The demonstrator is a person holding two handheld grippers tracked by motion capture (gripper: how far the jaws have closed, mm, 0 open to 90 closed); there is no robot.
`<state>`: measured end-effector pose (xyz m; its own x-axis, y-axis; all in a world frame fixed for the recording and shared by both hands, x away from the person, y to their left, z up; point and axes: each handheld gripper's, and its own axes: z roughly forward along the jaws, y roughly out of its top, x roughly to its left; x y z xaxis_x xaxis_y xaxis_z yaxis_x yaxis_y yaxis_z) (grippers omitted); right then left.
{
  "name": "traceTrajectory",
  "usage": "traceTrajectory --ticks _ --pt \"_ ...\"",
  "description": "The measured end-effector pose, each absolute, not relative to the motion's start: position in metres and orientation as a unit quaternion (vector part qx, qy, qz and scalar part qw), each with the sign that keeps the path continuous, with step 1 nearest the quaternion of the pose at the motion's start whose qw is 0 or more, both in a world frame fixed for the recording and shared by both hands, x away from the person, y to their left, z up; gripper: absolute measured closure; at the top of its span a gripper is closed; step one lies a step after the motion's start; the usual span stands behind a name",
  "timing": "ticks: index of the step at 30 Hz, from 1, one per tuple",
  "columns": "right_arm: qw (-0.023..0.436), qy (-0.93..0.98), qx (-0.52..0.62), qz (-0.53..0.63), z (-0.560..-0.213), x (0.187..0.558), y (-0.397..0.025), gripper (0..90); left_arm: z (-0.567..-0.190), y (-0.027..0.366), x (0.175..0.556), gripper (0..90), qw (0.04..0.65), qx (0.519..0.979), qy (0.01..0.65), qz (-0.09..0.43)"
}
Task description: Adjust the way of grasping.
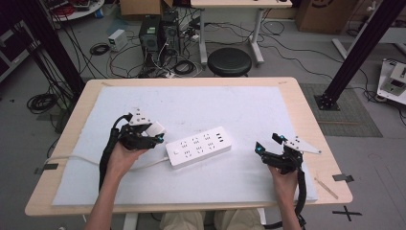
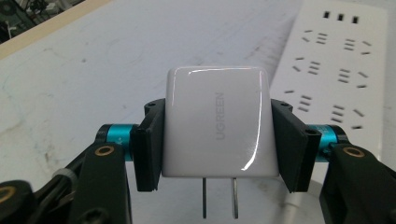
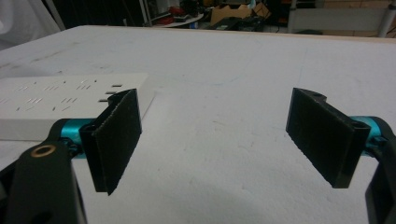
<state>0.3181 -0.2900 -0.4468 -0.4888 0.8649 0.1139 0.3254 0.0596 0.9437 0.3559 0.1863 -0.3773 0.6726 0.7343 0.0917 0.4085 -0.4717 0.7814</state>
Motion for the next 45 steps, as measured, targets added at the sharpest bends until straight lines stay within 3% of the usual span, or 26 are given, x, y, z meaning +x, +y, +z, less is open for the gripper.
traceTrajectory --ticks 13,21,27,31,38,45 --pt "0.241 0.708 0.419 0.515 -0.447 0.322 -0.283 18.7 -0.380 0.134 0.327 42.4 0.407 0.838 0.278 0.234" --pt "0.246 0.723 0.402 0.505 -0.440 0.321 -0.272 18.7 -0.382 0.102 0.302 42.4 0.403 0.840 0.205 0.299" --pt "0.210 0.736 0.379 0.521 -0.424 0.322 -0.264 18.7 -0.387 0.086 0.286 42.4 0.400 0.824 0.154 0.370" --pt "0.148 0.747 0.331 0.557 -0.408 0.324 -0.252 18.7 -0.390 0.076 0.275 42.4 0.396 0.810 0.114 0.417" --pt "0.120 0.759 0.277 0.576 -0.401 0.320 -0.240 18.7 -0.399 0.059 0.255 42.4 0.380 0.780 0.046 0.495" --pt "0.082 0.770 0.222 0.592 -0.393 0.312 -0.221 18.7 -0.406 0.044 0.245 42.4 0.372 0.755 0.023 0.540"
